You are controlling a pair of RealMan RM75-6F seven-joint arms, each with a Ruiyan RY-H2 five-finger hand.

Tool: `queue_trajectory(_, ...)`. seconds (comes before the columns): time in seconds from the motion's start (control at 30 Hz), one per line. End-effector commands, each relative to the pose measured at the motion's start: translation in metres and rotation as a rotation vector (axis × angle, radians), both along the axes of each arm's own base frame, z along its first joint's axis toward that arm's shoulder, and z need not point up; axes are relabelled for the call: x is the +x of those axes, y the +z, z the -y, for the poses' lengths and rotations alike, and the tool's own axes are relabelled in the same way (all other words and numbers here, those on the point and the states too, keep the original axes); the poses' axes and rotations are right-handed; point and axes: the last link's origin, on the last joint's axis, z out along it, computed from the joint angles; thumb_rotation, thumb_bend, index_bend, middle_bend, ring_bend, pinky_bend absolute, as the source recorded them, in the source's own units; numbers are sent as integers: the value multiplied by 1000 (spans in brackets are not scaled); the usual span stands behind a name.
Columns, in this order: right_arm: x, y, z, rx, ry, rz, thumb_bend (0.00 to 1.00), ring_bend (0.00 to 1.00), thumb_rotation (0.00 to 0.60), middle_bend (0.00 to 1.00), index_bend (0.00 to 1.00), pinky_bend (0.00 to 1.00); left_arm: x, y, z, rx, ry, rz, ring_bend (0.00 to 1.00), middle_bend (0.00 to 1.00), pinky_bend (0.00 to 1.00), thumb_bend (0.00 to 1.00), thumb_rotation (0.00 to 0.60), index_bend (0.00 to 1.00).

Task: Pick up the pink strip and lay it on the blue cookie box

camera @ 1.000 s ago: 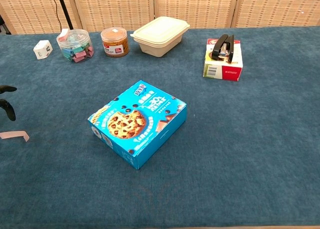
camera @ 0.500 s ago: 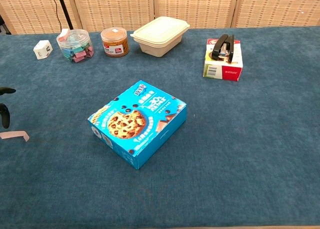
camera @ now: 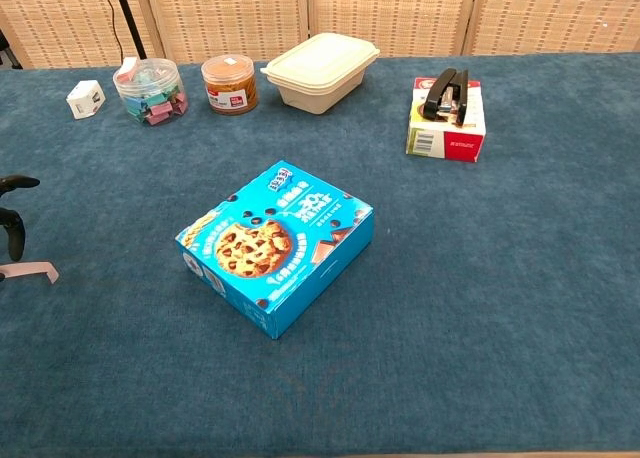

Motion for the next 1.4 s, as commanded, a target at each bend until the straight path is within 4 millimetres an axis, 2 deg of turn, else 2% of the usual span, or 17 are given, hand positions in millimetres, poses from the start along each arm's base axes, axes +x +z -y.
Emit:
queue_trajectory(0.03, 0, 0, 0, 0, 0, 1, 0, 0, 600, 0, 0, 0, 0, -1, -1, -1, -1, 0, 0, 0, 0, 352, 600, 523)
queue_trajectory(0.47, 0, 0, 0, 3, -4, 3, 0, 0, 600, 0, 0, 0, 4, -9, 0, -27, -31, 23, 0, 0, 0, 403, 600, 560)
queue_trajectory(1.2, 0, 1, 0, 7, -4, 9, 0, 0, 600, 0, 0, 0, 5, -7, -4, 4, -42, 18, 0, 0, 0, 440, 600, 603)
queue_trajectory(1.4, -1, 1, 0, 6, -9, 9, 0, 0, 600, 0, 0, 0, 19, 0, -9, 19, -68, 62, 0, 0, 0, 439, 600, 611)
